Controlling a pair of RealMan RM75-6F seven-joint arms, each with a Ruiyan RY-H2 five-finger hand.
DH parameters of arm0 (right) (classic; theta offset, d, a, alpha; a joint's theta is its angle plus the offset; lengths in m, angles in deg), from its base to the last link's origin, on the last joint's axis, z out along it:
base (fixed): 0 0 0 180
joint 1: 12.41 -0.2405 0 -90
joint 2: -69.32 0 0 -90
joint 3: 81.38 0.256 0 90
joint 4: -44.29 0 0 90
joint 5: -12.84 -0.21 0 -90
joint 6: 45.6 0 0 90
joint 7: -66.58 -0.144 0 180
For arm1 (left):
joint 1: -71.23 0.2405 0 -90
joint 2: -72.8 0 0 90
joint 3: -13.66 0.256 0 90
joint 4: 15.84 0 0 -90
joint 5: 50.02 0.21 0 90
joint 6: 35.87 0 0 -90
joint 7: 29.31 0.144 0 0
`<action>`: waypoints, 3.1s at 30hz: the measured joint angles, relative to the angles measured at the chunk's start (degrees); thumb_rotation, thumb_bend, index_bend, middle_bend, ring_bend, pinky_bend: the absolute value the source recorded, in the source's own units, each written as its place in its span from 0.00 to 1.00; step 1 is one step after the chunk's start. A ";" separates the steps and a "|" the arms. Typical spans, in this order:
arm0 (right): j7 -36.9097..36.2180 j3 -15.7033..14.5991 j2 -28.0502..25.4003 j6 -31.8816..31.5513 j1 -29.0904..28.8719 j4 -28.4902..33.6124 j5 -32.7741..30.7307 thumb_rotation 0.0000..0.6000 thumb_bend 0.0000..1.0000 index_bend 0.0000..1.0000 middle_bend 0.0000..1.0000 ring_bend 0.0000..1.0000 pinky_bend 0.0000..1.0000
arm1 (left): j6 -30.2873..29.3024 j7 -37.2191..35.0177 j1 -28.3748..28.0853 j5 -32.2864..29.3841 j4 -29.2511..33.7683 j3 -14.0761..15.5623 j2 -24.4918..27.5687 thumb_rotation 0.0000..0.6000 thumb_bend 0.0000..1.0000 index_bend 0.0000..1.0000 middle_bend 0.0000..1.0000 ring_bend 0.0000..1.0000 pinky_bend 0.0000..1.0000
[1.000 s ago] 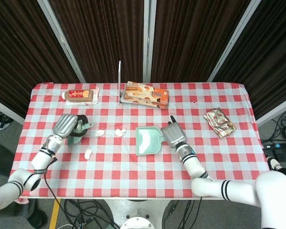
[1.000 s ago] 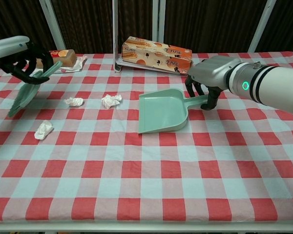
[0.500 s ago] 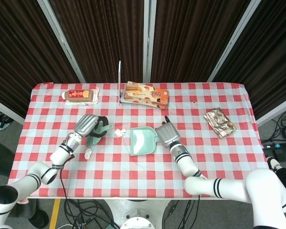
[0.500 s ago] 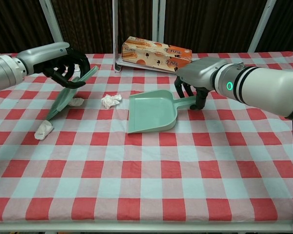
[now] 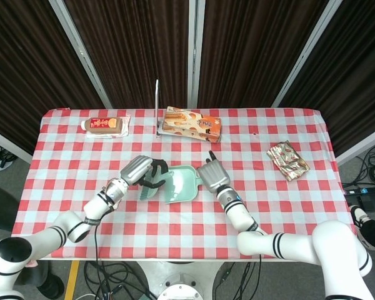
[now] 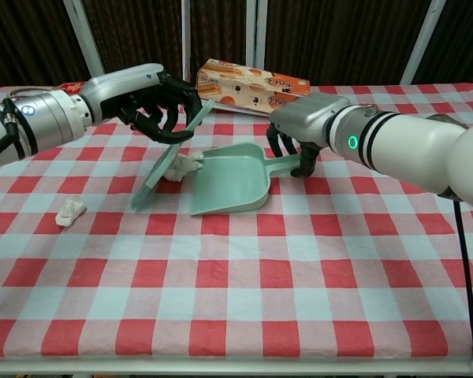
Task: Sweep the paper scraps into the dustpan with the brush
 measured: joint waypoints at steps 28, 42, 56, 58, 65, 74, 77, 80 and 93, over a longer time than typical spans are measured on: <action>-11.27 -1.84 -1.26 4.25 2.65 -2.66 11.25 1.00 0.36 0.70 0.62 0.24 0.00 | -7.57 14.93 11.72 -7.51 16.52 1.89 11.85 1.00 0.45 0.51 0.55 0.63 0.85; -11.74 -1.86 -2.14 4.24 2.90 -1.57 11.91 1.00 0.36 0.70 0.62 0.24 0.00 | -12.09 34.49 18.77 -15.21 21.68 -0.57 9.05 1.00 0.45 0.52 0.55 0.63 0.85; -11.31 -1.59 -1.57 3.62 2.87 -1.27 11.44 1.00 0.36 0.70 0.62 0.24 0.00 | -7.88 31.66 16.81 -17.27 14.71 -5.51 1.95 1.00 0.45 0.52 0.55 0.63 0.85; -11.03 -1.62 -1.49 3.45 2.84 -1.21 11.43 1.00 0.36 0.70 0.62 0.24 0.00 | -7.29 31.33 15.72 -17.19 14.13 -6.57 0.79 1.00 0.45 0.52 0.55 0.63 0.85; -10.28 -1.11 -1.04 2.27 2.75 -0.85 10.86 1.00 0.36 0.70 0.62 0.24 0.00 | -5.52 31.33 12.13 -16.12 12.98 -8.70 -1.79 1.00 0.45 0.52 0.55 0.63 0.85; -9.56 -0.97 -0.27 1.67 2.89 -0.99 9.96 1.00 0.37 0.71 0.62 0.24 0.00 | -3.98 31.42 8.61 -15.54 11.80 -10.68 -5.25 1.00 0.45 0.52 0.55 0.62 0.85; -9.35 -1.07 0.12 1.70 2.88 -1.38 9.84 1.00 0.37 0.71 0.62 0.24 0.00 | -3.15 30.63 7.62 -15.83 11.34 -11.39 -6.41 1.00 0.45 0.52 0.55 0.62 0.85; -9.28 -0.96 0.48 1.63 2.84 -1.72 9.84 1.00 0.37 0.71 0.62 0.24 0.00 | -2.16 30.00 6.35 -16.09 10.66 -12.03 -7.56 1.00 0.45 0.52 0.55 0.62 0.85; -11.55 -0.30 1.78 2.06 3.40 -2.65 10.53 1.00 0.38 0.71 0.62 0.24 0.00 | -0.57 26.31 3.04 -17.08 12.47 -14.94 -10.22 1.00 0.45 0.52 0.55 0.62 0.85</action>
